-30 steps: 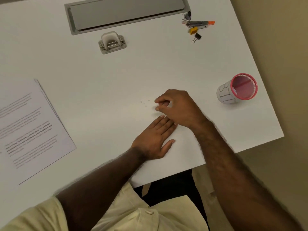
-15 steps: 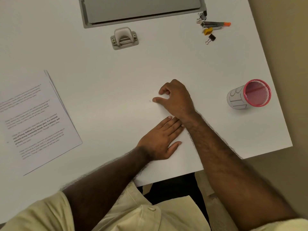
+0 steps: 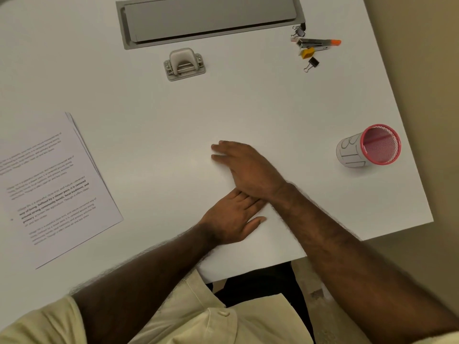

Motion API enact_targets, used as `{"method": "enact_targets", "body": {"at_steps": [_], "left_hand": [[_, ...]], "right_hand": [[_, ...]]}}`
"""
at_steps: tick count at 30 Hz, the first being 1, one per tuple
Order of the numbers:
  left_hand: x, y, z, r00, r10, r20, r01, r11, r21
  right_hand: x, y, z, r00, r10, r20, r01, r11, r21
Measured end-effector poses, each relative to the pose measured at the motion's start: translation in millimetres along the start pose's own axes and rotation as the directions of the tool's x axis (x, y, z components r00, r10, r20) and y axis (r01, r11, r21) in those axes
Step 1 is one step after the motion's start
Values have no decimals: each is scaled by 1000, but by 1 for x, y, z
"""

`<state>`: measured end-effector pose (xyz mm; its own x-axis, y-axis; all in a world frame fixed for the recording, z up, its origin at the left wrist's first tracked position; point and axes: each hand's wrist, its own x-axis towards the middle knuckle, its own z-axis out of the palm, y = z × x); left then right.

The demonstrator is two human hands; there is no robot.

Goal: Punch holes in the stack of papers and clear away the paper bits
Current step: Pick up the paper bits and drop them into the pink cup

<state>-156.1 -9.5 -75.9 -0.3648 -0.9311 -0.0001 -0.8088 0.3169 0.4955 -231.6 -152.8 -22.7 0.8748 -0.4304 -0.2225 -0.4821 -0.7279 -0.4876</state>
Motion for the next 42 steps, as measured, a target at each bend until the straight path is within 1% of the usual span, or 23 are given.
{"method": "enact_targets", "body": {"at_steps": [1,3,6,11,15,17,20,24,27,30,32,37,42], "left_hand": [[-4,-3,-2,1000,2,4,-2,1000,15],[-13,-11,-5,999,9,36,-10,999,48],[-27,-21,-12,998,9,69,-14,997,80],[-44,-34,-21,993,-34,113,23,995,95],[-59,-45,-29,994,-83,65,73,988,134],[-64,-49,-33,993,-111,43,103,983,150],[-70,-54,-37,985,-169,22,163,972,170],[-75,-50,-36,967,-253,-16,252,953,165],[-76,-48,-35,946,-320,-51,324,935,147],[-79,-49,-34,930,-364,-55,368,917,153],[-80,-49,-34,924,-377,-54,381,911,158],[-79,-48,-33,923,-380,-59,385,910,155],[-59,-55,-40,945,-324,-40,327,937,126]], "right_hand": [[-1,2,0,998,-37,48,38,998,-40],[-6,8,-1,992,-81,99,87,995,-58],[-19,18,-5,990,-87,113,94,994,-55],[-46,37,-4,995,-73,69,86,972,-219],[-68,49,3,999,-22,-37,11,959,-285],[-75,49,7,996,12,-88,-36,961,-275],[-77,40,11,987,63,-150,-91,979,-184],[-59,17,17,988,-12,-152,-11,988,-153],[-34,-3,22,989,-45,-141,19,984,-176],[-19,-13,28,994,-14,-105,-12,970,-241],[-20,-12,32,994,2,-112,-33,961,-276],[-49,11,35,971,33,-237,-108,945,-309],[-66,28,32,941,135,-311,-232,925,-300]]}}
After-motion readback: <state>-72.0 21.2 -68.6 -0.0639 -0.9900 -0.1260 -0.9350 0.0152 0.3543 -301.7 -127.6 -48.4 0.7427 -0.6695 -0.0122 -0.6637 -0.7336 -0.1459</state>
